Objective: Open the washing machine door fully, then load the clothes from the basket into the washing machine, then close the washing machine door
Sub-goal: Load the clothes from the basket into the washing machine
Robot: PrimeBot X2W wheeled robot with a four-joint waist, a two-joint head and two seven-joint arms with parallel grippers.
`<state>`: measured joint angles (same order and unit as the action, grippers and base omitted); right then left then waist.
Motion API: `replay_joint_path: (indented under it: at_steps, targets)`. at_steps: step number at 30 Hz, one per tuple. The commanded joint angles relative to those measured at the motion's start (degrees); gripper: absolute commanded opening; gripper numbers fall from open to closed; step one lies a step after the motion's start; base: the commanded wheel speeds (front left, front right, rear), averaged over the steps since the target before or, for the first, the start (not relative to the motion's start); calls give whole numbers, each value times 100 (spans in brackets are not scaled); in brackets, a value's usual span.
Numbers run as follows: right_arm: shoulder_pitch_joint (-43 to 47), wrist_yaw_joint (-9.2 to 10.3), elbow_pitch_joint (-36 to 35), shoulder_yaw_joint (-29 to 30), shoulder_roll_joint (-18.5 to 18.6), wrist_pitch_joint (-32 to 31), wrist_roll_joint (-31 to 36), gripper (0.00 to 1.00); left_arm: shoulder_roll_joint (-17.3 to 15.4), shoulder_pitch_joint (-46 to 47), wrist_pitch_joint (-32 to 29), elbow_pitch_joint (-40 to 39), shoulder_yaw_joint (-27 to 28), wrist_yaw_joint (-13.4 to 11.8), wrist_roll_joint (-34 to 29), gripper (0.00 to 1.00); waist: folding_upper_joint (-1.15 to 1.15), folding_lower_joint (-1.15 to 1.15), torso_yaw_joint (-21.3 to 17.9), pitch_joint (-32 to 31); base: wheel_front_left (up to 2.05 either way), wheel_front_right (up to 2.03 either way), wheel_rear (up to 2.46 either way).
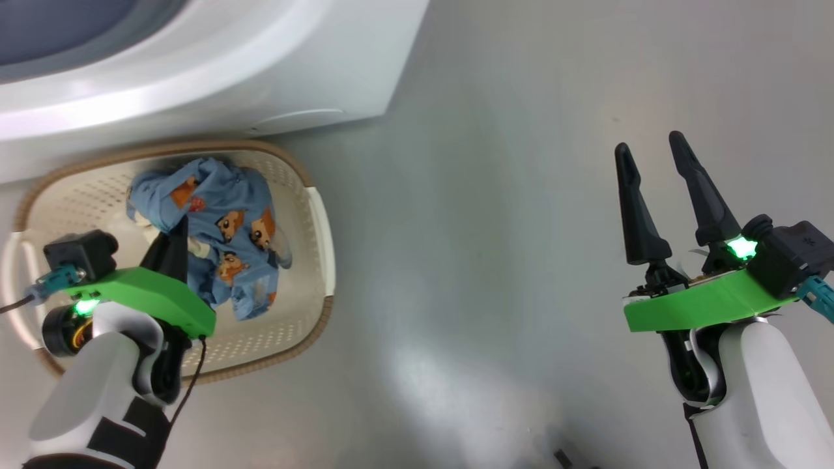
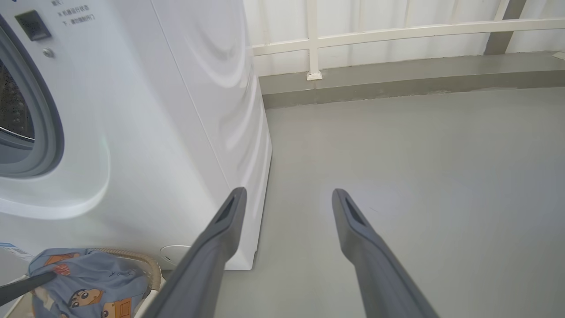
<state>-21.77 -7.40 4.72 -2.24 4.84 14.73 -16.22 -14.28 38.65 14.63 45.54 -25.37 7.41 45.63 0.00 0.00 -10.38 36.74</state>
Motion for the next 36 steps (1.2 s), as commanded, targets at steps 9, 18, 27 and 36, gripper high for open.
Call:
replay_joint_path:
  at_steps: [9, 18, 27, 36]
  targets:
    - [352, -9, -21, -72, 214, 27, 98, 100, -6, -564, 37, -816, 772, 8, -730, 0, 0, 0, 463, -622, 0, 0, 0]
    - [735, -9, 72, -26, 396, 27, 101, 100, 119, -1303, 37, -1748, 1382, 8, -1337, 0, 0, 0, 727, -1297, 0, 0, 0]
    - [1335, -9, 145, 103, 569, 27, 83, 100, 262, -2204, 37, -2711, 1797, 8, -1865, 0, 0, 0, 1030, -2070, 0, 0, 0]
    - [1852, -9, 179, 156, 679, 27, 32, 100, 332, -3093, 37, -3458, 2072, 8, -2164, 0, 0, 0, 1250, -2702, 0, 0, 0]
